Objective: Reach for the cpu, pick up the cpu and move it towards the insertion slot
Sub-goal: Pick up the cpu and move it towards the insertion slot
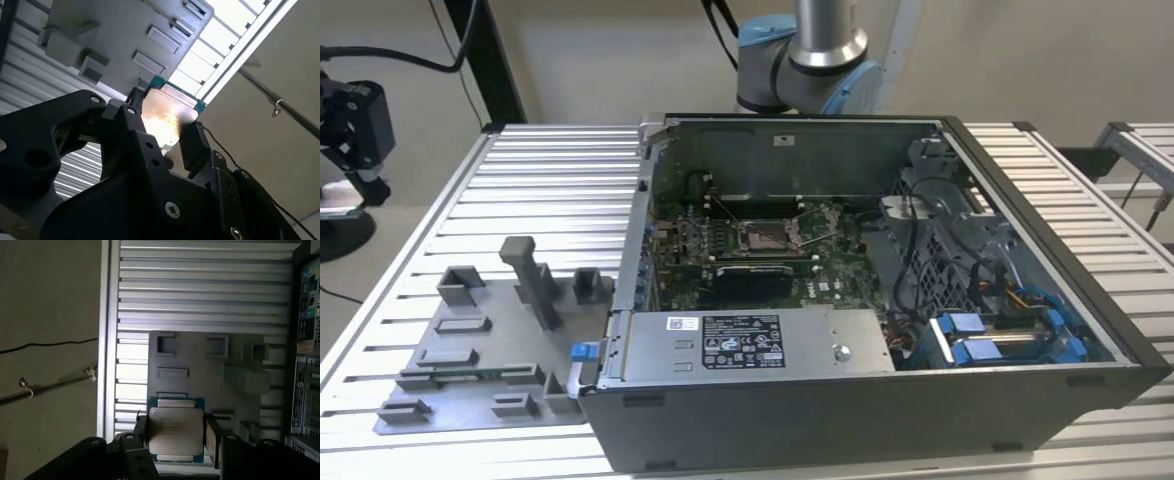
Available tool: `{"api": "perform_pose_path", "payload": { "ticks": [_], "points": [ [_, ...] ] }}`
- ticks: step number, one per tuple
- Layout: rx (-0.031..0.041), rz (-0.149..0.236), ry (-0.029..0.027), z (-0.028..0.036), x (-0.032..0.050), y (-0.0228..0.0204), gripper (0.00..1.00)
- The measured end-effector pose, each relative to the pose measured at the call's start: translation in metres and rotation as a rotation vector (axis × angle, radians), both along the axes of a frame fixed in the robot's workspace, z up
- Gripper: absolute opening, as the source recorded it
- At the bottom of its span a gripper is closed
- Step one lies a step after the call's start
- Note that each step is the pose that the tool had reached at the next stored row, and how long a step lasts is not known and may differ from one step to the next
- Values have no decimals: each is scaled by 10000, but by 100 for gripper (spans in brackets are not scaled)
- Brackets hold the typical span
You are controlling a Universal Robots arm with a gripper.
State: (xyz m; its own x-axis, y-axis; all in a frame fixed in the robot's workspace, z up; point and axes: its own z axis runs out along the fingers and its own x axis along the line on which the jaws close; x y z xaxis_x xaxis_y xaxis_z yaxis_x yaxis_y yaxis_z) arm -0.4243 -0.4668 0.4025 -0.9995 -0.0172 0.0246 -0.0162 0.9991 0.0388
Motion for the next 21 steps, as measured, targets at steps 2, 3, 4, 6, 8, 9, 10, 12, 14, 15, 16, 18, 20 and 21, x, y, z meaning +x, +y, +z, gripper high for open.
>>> {"api": "perform_pose_path", "payload": {
  "ticks": [2, 3, 4, 6, 8, 9, 10, 12, 14, 15, 16, 18, 20, 21],
  "points": [
    [1, 0, -1, 62, 0, 0, 0],
    [-1, -1, 1, 91, 0, 0, 0],
    [-1, 0, 1, 104, 0, 0, 0],
    [1, -1, -2, 102, 0, 0, 0],
    [0, -1, -2, 103, 0, 0, 0],
    [0, -2, 0, 103, 0, 0, 0],
    [0, -1, 0, 103, 0, 0, 0],
    [0, -2, 0, 104, 0, 0, 0],
    [0, -2, 0, 103, 0, 0, 0],
    [0, -3, 0, 103, 0, 0, 0],
    [0, -3, 0, 104, 4, 0, 0],
    [-1, -1, 3, 104, 14, 0, 0],
    [0, -2, 6, 103, 28, 0, 0],
    [0, -1, 8, 103, 42, 0, 0]
  ]
}}
